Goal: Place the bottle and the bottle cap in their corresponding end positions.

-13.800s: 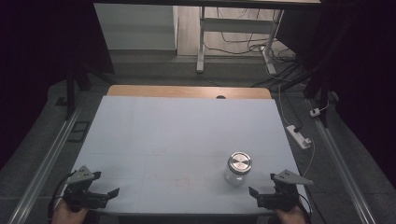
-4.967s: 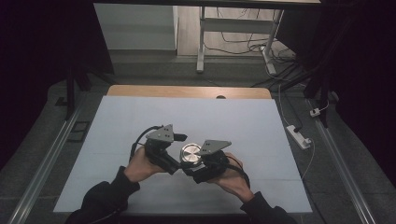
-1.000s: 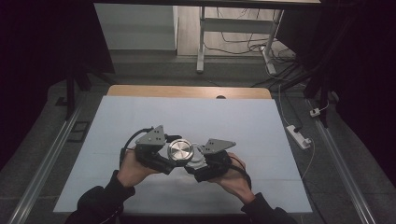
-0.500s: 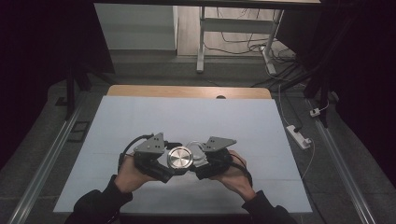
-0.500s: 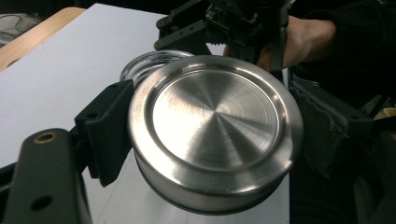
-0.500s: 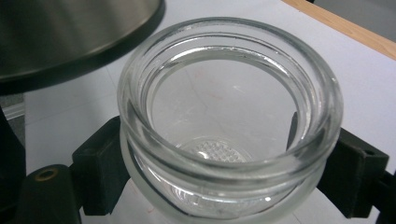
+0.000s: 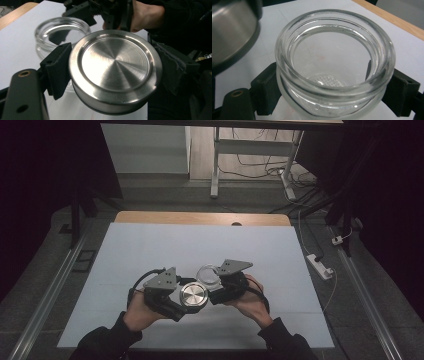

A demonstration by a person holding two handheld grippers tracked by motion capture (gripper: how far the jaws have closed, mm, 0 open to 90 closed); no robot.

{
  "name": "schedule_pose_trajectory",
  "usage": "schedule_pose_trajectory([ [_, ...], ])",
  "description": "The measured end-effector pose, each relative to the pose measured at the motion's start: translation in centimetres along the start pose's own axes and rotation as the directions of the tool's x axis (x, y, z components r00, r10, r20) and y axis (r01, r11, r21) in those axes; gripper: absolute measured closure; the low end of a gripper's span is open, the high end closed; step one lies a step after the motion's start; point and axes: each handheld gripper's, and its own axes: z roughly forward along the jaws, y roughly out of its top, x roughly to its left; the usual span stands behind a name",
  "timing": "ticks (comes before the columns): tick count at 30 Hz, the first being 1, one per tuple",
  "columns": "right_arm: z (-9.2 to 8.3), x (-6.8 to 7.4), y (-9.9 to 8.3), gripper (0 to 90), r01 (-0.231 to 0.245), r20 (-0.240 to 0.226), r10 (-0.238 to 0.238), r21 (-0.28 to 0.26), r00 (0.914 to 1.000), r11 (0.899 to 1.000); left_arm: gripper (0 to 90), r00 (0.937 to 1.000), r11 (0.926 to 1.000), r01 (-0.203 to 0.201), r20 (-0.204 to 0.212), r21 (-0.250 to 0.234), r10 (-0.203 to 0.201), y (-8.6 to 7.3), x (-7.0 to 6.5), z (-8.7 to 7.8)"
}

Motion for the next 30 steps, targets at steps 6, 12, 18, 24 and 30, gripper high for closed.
schedule_pose_trajectory([
  [6,0.4,-0.5,0.5,15.0,-0.001,0.004,0.001,-0.005,1.0,1.0,20.2,1.0,1.0,0.0,0.006,-0.004,0.0,-0.4,-0.3,0.2],
  [12,1.1,-1.1,0.9,15.0,-0.004,0.01,0.004,-0.004,0.9999,1.0,20.2,1.0,1.0,0.005,0.005,-0.002,-0.005,-1.0,-0.5,0.3],
  [18,1.9,-1.7,1.2,15.0,-0.005,0.017,0.005,0.004,0.9998,1.0,20.2,0.9999,0.9999,0.014,0.002,0.001,-0.014,-1.6,-0.5,0.7],
  [24,2.3,-2.3,1.5,15.0,-0.009,0.026,0.009,0.005,0.9996,1.0,20.2,0.9999,0.9999,0.011,-0.001,0.01,-0.011,-2.1,-0.6,1.4],
  [30,2.6,-3.0,1.8,15.0,-0.013,0.039,0.012,0.003,0.9992,1.0,20.2,1.0,0.9998,0.009,-0.002,0.018,-0.009,-2.6,-0.6,2.1],
])
